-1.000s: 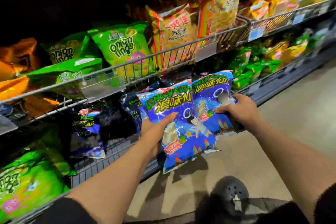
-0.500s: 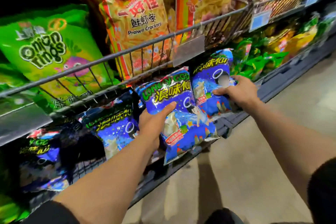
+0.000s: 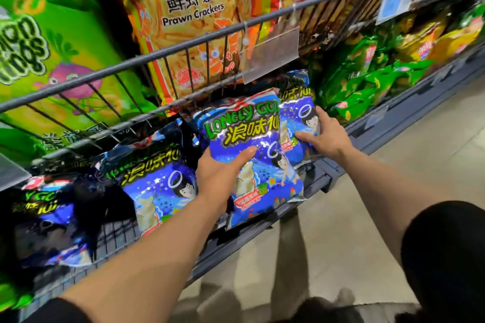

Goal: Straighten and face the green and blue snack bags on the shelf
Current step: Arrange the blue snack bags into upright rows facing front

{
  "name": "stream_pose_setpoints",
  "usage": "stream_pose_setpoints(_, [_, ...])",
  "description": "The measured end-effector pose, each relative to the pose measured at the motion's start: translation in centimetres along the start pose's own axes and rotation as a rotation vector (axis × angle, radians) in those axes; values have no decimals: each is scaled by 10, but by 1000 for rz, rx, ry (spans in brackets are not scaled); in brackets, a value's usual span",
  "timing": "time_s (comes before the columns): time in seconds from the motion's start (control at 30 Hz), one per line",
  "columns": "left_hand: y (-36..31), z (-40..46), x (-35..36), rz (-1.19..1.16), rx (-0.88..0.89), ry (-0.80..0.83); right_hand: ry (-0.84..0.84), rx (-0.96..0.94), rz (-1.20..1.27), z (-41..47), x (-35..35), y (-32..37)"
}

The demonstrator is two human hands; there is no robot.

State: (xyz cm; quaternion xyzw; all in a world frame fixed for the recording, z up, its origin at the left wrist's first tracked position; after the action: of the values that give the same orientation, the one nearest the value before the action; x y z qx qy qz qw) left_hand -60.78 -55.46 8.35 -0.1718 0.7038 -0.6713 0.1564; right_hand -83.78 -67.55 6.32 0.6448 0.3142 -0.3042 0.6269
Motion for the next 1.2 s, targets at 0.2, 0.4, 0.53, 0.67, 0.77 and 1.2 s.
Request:
stream_pose_setpoints(0.2, [-7,-26,-21,2,-32,-21,-13,-9,24,-40,-9,16])
stream_pose_setpoints(0.4, [-11,-76,-61,19,-53,-15,-153,-67,33,-99,-5,49])
stream_pose_setpoints(0.53, [-12,-110,-93,13,-57,-45,-68,-93,429,-148,6,83])
stream_pose_setpoints(0.67, [-18,-147,-136,-50,-60,-45,312,-9,741,-205,20,122])
stream_pose_setpoints(0.77, [-25,-166,-175,-115,-47,-58,554,-47,708,-237,47,151])
stream_pose_setpoints(1.2, [-17,-158,-267,-288,-190,-85,672,-300,687,-291,115,241])
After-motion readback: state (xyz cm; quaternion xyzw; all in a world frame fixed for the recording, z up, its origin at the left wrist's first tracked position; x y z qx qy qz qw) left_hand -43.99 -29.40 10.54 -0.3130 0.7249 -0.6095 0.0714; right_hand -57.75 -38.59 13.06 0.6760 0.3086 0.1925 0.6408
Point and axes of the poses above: each hand's wrist, its own z-axis towards the middle knuckle, its own x-axis out of the palm, y = z × x, the point moved 1 cm from there along z, towards the middle knuckle, and after that the axes turned 5 degrees about -z, right-handed, at the moved point
